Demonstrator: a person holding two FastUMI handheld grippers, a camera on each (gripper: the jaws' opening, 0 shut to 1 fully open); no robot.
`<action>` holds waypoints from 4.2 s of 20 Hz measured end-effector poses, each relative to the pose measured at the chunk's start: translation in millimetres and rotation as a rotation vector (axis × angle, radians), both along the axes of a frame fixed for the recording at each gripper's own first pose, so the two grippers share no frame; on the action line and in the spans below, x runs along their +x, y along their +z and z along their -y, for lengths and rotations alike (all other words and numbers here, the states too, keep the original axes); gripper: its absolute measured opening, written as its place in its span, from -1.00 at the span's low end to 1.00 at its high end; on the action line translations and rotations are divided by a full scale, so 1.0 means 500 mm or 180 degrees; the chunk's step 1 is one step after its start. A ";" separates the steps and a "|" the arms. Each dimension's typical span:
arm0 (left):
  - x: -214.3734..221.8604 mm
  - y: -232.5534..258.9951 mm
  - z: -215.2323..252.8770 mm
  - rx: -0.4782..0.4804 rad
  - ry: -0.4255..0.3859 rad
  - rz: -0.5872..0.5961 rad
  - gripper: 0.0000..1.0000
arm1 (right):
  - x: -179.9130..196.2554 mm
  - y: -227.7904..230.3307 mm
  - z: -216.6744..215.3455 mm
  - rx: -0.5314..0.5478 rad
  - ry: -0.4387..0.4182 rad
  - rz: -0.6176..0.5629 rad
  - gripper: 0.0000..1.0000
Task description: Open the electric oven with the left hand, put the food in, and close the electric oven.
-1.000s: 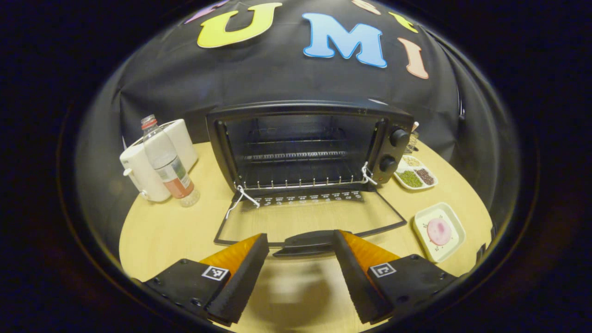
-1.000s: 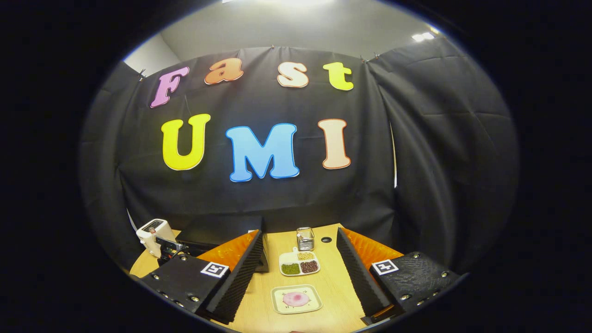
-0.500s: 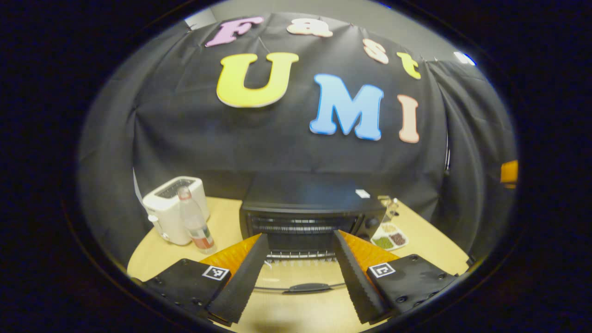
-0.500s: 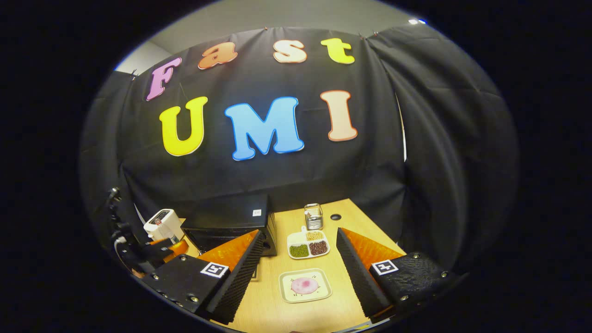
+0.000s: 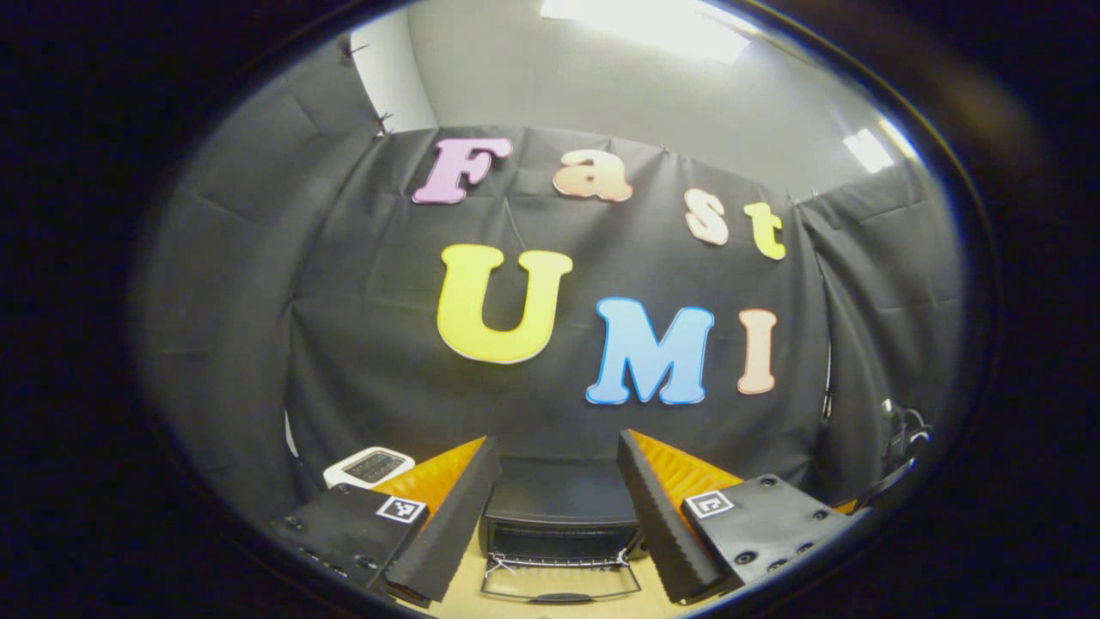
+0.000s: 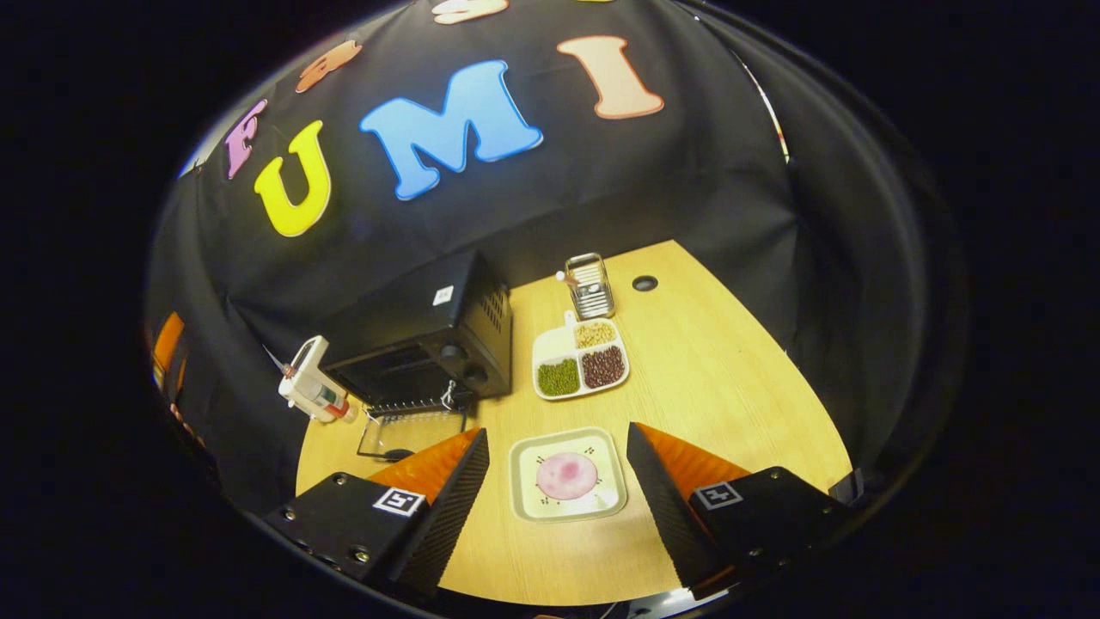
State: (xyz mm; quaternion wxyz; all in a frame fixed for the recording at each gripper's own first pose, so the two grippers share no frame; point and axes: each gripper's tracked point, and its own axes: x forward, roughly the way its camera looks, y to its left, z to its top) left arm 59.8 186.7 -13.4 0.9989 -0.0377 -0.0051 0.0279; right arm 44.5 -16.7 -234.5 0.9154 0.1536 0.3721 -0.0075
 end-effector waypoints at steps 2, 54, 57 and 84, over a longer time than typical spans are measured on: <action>-0.015 0.031 0.002 0.0065 0.0066 0.0092 0.96 | 0.006 -0.047 0.008 0.0101 0.0043 -0.0267 0.96; -0.032 -0.011 -0.028 0.0005 0.0489 -0.0279 0.96 | 0.019 -0.404 0.079 0.1599 0.0238 -0.1031 -0.99; -0.029 -0.001 -0.020 0.0021 0.0459 -0.0238 0.96 | 0.007 -0.379 0.075 0.1777 0.0231 -0.0903 -0.99; -0.083 0.007 -0.126 -0.0117 0.0228 -0.0114 0.96 | 0.000 -0.192 -0.285 0.2410 -0.1441 -0.0395 -0.99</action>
